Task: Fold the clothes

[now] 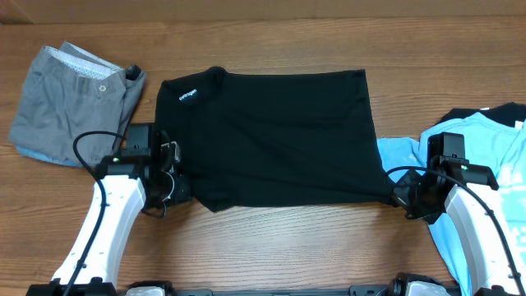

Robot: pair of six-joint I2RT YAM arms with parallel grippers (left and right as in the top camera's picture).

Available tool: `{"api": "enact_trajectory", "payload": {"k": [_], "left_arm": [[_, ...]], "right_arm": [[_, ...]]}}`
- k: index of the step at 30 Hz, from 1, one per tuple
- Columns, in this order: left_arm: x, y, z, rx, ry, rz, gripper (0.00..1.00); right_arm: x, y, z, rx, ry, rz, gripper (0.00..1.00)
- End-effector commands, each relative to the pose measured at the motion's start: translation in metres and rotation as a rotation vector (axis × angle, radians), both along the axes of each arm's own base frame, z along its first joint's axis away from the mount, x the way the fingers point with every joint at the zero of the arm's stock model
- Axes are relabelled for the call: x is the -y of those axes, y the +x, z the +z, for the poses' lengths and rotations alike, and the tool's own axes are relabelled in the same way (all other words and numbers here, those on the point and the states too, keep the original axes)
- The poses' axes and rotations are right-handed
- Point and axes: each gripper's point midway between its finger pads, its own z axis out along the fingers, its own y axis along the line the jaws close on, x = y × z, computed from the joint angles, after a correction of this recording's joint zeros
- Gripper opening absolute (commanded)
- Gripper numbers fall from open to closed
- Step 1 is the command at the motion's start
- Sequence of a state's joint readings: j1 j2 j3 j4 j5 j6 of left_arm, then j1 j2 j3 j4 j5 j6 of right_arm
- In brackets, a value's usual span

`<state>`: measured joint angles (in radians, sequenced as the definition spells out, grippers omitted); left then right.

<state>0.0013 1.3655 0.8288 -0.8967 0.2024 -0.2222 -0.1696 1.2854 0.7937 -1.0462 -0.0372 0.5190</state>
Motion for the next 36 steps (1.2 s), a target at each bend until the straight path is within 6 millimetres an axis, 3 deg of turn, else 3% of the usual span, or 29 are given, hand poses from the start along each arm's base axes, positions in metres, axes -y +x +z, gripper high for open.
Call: {"api": "enact_trajectory", "payload": {"k": [1, 11, 15, 24, 28, 31, 36], "left_arm": [[-0.017, -0.001, -0.015, 0.016, 0.103, 0.016, 0.35], [-0.023, 0.018, -0.007, 0.092, 0.137, 0.005, 0.32], [-0.037, 0.025, -0.006, 0.121, 0.225, -0.004, 0.31], [-0.046, 0.032, -0.003, 0.154, 0.279, -0.007, 0.29], [-0.032, 0.045, -0.004, 0.214, 0.200, -0.025, 0.36], [-0.003, 0.046, -0.014, 0.231, 0.050, -0.107, 0.38], [0.001, 0.033, -0.035, 0.157, 0.023, -0.118, 0.32]], "right_arm": [[0.003, 0.007, 0.008, 0.036, -0.011, -0.005, 0.04], [0.000, 0.008, 0.009, 0.042, 0.004, 0.019, 0.04], [0.000, 0.009, 0.009, 0.043, 0.004, 0.018, 0.04], [0.000, 0.009, 0.009, 0.044, 0.003, 0.019, 0.04], [0.000, 0.008, 0.009, 0.043, 0.006, 0.019, 0.04], [-0.001, 0.008, 0.009, 0.042, 0.008, 0.019, 0.04], [-0.001, 0.008, 0.009, 0.042, 0.008, 0.020, 0.04]]}}
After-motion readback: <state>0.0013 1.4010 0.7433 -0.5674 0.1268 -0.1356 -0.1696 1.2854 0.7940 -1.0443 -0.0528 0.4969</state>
